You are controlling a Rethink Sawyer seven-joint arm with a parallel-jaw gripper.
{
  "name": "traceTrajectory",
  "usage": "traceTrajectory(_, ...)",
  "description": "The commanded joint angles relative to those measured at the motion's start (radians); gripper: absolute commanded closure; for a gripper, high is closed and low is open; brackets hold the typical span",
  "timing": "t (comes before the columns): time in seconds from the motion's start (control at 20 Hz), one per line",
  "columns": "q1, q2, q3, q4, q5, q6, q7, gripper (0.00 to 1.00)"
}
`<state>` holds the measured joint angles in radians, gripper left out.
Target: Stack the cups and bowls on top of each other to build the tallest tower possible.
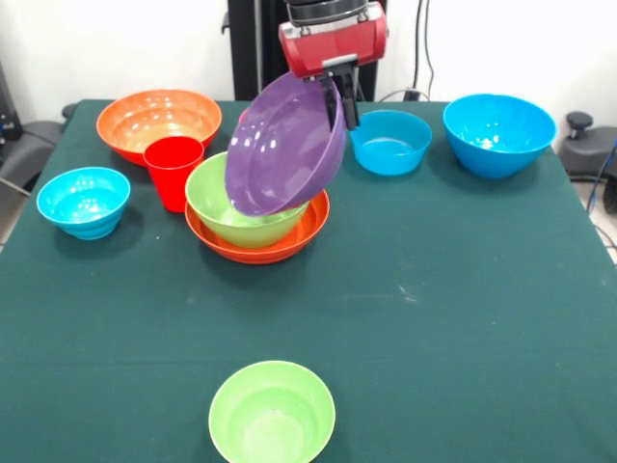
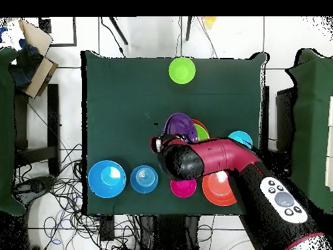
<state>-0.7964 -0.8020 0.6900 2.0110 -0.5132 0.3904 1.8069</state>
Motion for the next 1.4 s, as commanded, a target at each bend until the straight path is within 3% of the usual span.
traceTrajectory(0.05,-0.005,-0.024,-0.016,0.091,-0.103,-0.02,-0.043,1.0)
traceTrajectory(0.7,-0.021,0.017,-0.036,0.084,-0.179,-0.074,-0.018,1.0)
traceTrajectory(0.75,-0.019,0.019,-0.034,0.08,-0.183,-0.074,-0.012,0.0)
traceTrajectory(1.1,0.014,0.028,-0.058,0.063,-0.2,-0.102,0.031,0.0)
traceTrajectory(1.4,0.071,0.056,-0.126,0.036,-0.231,-0.155,0.081,0.0)
